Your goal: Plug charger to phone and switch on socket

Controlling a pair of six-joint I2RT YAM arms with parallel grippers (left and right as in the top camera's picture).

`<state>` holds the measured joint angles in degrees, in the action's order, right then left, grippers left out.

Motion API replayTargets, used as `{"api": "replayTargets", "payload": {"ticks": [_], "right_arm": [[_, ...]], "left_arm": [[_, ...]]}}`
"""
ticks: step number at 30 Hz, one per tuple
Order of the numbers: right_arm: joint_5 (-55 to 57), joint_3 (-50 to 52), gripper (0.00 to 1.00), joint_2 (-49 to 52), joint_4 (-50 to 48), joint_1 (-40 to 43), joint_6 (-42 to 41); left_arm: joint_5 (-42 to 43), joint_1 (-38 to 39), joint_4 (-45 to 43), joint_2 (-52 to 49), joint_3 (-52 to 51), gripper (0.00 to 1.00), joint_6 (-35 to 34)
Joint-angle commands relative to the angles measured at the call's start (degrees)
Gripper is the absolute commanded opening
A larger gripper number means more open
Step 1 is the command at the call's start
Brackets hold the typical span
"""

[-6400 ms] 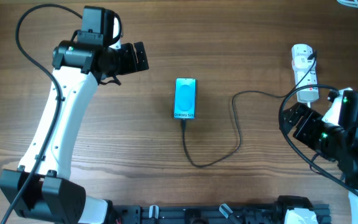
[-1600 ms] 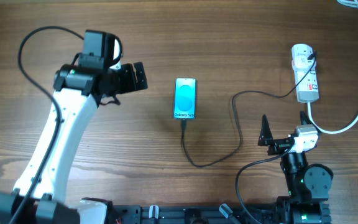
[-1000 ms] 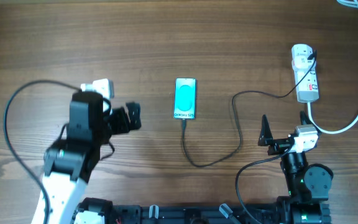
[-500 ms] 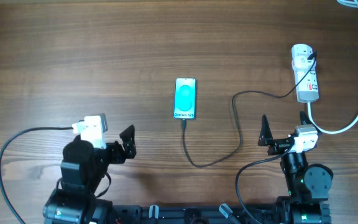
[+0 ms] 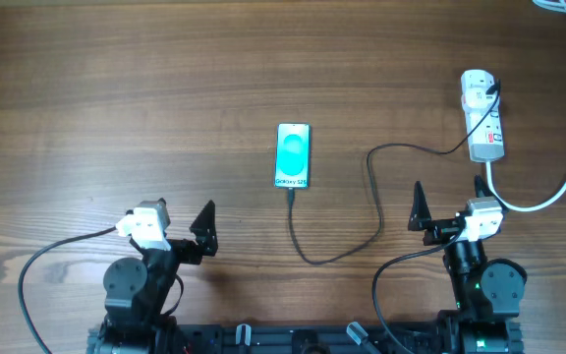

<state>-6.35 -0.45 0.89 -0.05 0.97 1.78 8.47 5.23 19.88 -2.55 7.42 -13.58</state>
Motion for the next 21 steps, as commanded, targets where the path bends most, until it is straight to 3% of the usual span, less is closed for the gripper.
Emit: {"api": "replayTargets", "payload": {"ticks": [1,11,17,21], "right_arm": [[0.3,0.1,1.00,-0.6,-0.2,0.2,-0.3],[0.3,0.1,1.00,-0.6,-0.2,0.2,-0.3],[0.3,0.1,1.00,-0.6,-0.2,0.2,-0.3],[0.3,0.1,1.00,-0.6,-0.2,0.2,-0.3]], "left_arm": [[0.7,-1.2,-2.9,2.4,-0.9,1.00,1.2],[-1.1,-2.3,-22.3,2.4,-7.1,1.00,1.1],[-9.4,-2.3,-21.3,2.4,-7.1,1.00,1.1],[-10.1,-2.3,-16.3,2.4,-7.1,1.00,1.1]]}}
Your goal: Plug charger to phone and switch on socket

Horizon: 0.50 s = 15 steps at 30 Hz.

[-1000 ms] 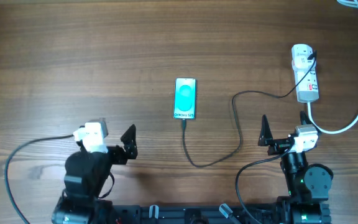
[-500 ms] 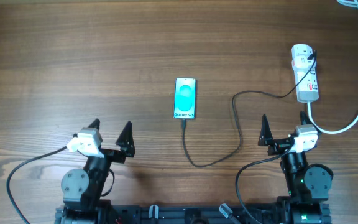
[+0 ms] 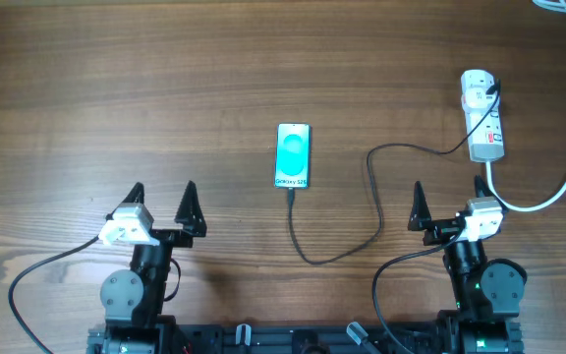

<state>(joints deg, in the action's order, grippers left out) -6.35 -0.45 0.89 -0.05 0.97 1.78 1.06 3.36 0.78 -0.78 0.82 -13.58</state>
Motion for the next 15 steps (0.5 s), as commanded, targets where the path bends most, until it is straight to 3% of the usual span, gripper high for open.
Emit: {"api": "replayTargets", "payload": {"ticks": [1,15], "right_arm": [[0.3,0.1,1.00,-0.6,-0.2,0.2,-0.3],[0.3,0.1,1.00,-0.6,-0.2,0.2,-0.3]], "left_arm": [[-2.6,-0.4,3.5,0.6,-0.5,1.00,1.2],[-3.7,-0.7,3.4,0.6,-0.5,1.00,6.5]]}}
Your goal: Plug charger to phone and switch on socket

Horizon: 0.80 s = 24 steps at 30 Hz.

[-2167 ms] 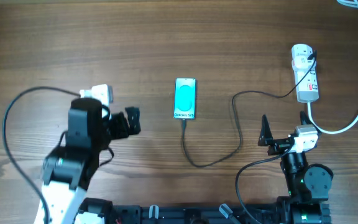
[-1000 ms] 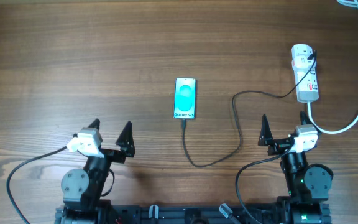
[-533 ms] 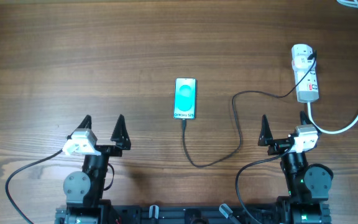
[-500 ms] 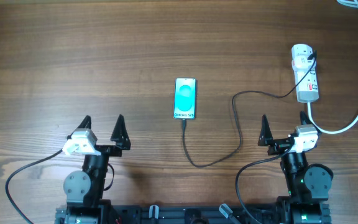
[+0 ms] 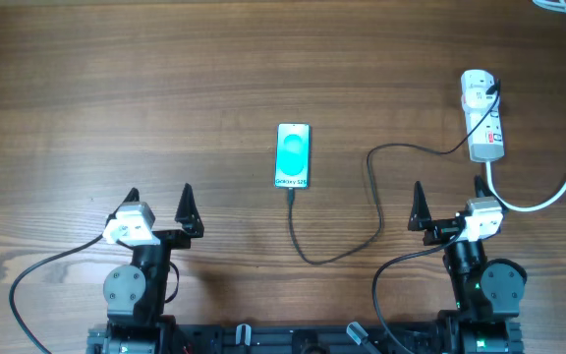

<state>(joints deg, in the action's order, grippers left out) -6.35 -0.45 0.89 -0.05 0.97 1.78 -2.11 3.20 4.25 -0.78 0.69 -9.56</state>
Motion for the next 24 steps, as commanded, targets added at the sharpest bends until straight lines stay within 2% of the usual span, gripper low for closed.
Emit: {"api": "replayTargets", "payload": {"ticks": [1,17,20,24], "right_arm": [[0.3,0.1,1.00,-0.6,-0.2,0.2,-0.3],[0.3,0.1,1.00,-0.5,-0.2,0.2,-0.3],[0.3,0.1,1.00,-0.5,-0.2,0.2,-0.3],[0.3,0.1,1.00,-0.5,-0.2,0.2,-0.3]], "left_arm": [[0.6,-0.5,0.1,0.6,-0.4,1.00,3.8],[-3.1,-0.5,-0.3,0.6,-0.4,1.00,3.4],[-0.7,-0.5,0.0,0.6,-0.4,1.00,8.9],[-0.3,-0.5,0.0,0.6,-0.4,1.00,11.1]]}}
